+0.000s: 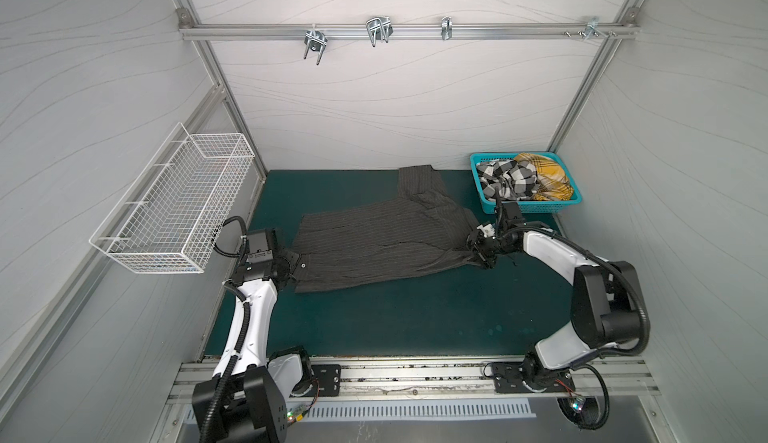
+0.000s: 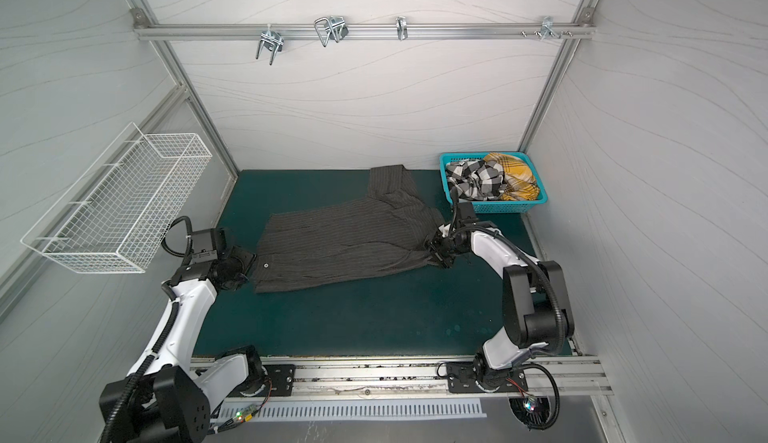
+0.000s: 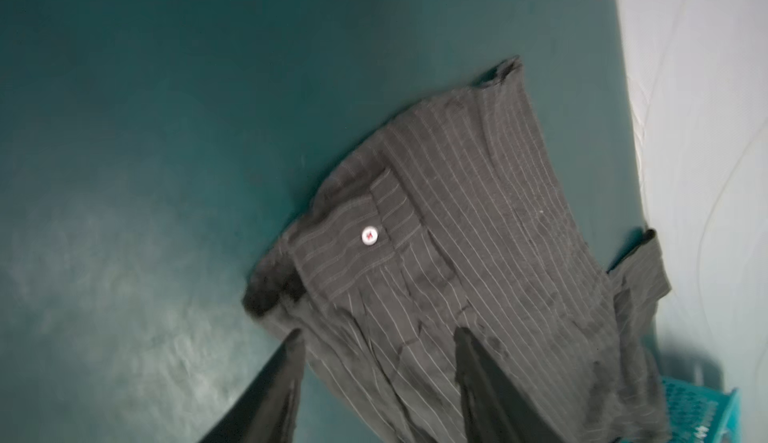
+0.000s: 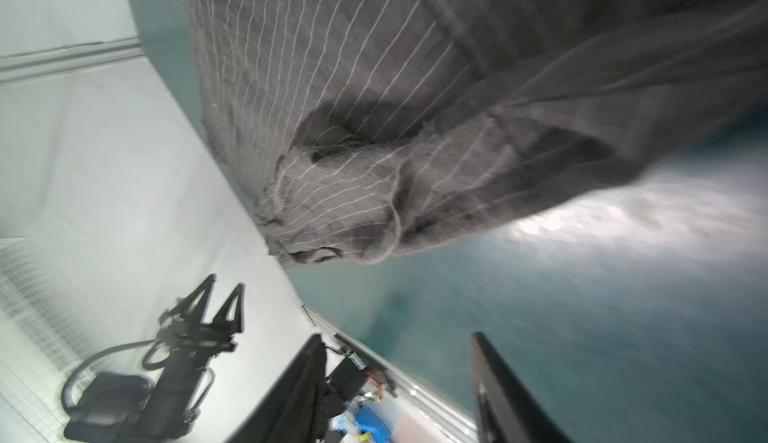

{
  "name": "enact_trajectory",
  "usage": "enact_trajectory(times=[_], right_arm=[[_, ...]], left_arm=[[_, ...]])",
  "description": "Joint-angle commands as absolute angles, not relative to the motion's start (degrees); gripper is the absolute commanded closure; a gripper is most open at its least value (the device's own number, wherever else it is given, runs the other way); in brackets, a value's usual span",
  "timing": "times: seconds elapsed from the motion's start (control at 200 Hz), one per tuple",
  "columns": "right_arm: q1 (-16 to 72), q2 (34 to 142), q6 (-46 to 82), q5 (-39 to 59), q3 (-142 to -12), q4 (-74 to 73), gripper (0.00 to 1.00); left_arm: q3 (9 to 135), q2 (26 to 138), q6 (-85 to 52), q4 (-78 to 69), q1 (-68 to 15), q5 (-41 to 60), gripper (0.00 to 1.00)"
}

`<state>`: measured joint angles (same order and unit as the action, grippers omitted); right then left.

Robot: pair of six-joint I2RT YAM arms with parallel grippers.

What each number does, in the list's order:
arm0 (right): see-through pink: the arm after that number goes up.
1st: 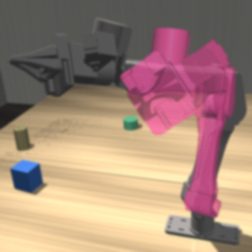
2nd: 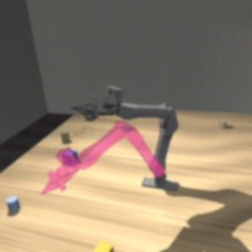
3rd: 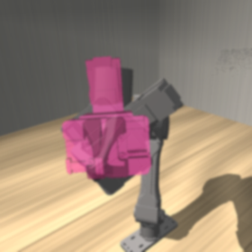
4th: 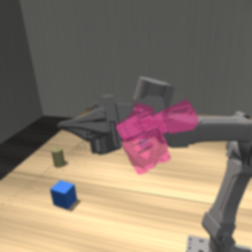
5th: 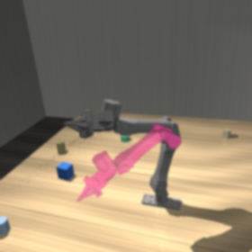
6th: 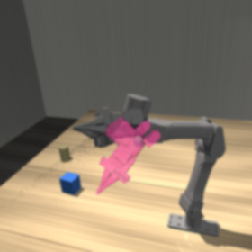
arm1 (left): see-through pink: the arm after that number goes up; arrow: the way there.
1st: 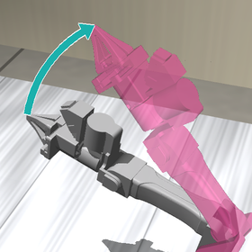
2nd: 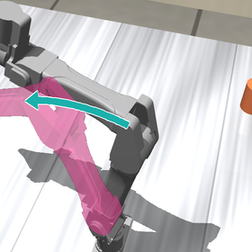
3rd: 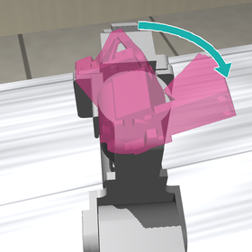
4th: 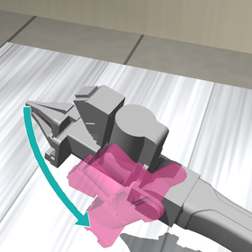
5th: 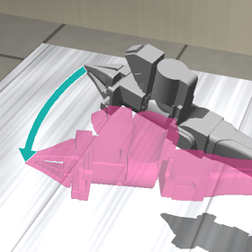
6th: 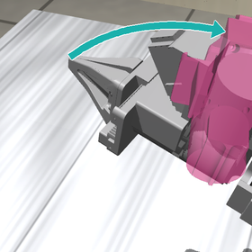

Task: Fold and stack the long sleeve shirts

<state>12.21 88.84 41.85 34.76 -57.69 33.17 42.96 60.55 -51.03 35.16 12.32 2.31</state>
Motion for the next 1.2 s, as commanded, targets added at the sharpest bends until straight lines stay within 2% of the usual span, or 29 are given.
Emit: enact_trajectory(times=[0.0, 0.045, 0.195, 0.34, 0.46, 0.73, 0.88, 0.94, 1.07, 1.195], right_arm=[[15.3, 89.9, 36.8, 30.3, -62.7, 41.4, 0.58], [16.9, 92.7, 37.2, 29.4, -65.2, 40.8, 0.62], [18.6, 102.8, 39.3, 26.8, -73.9, 36.6, 0.71], [18.8, 107.5, 38.1, 22.3, -76.2, 33.6, 0.73], [19.0, 109.2, 37.1, 21.4, -72.4, 33.2, 0.73], [19.2, 103.8, 37.1, 22.7, -55.7, 37.0, 0.73], [20.3, 96.7, 37.8, 27.4, -47.7, 38.9, 0.73], [21.4, 92.9, 37.9, 28.4, -46.1, 40.6, 0.73], [21.0, 86.9, 38.3, 26.5, -48.8, 45.2, 0.70], [18.4, 89.0, 36.0, 23.5, -60.7, 48.0, 0.66]], left_arm=[[46.7, 64.3, -54.3, 35.1, 3.6, -0.6, 0.47], [47.6, 68.4, -55.2, 32.8, 1.2, 0.4, 0.49], [53.1, 83.3, -55.6, 31.1, -1.8, 5.4, 0.69], [52.7, 87.3, -56.9, 31.5, -2.2, 5.0, 0.74], [49.3, 87.8, -57.9, 32.9, -2.2, 3.9, 0.77], [39.2, 86.5, -57.3, 32.4, 0.3, 3.7, 0.77], [39.1, 84.2, -51.9, 37.7, 0.5, 2.3, 0.77], [39.4, 82.2, -49.4, 39.8, 0.5, 1.3, 0.74], [43.1, 79.6, -45.7, 42.4, 0.2, 2.0, 0.64], [52.5, 80.6, -43.5, 41.5, -0.8, 4.5, 0.58]])
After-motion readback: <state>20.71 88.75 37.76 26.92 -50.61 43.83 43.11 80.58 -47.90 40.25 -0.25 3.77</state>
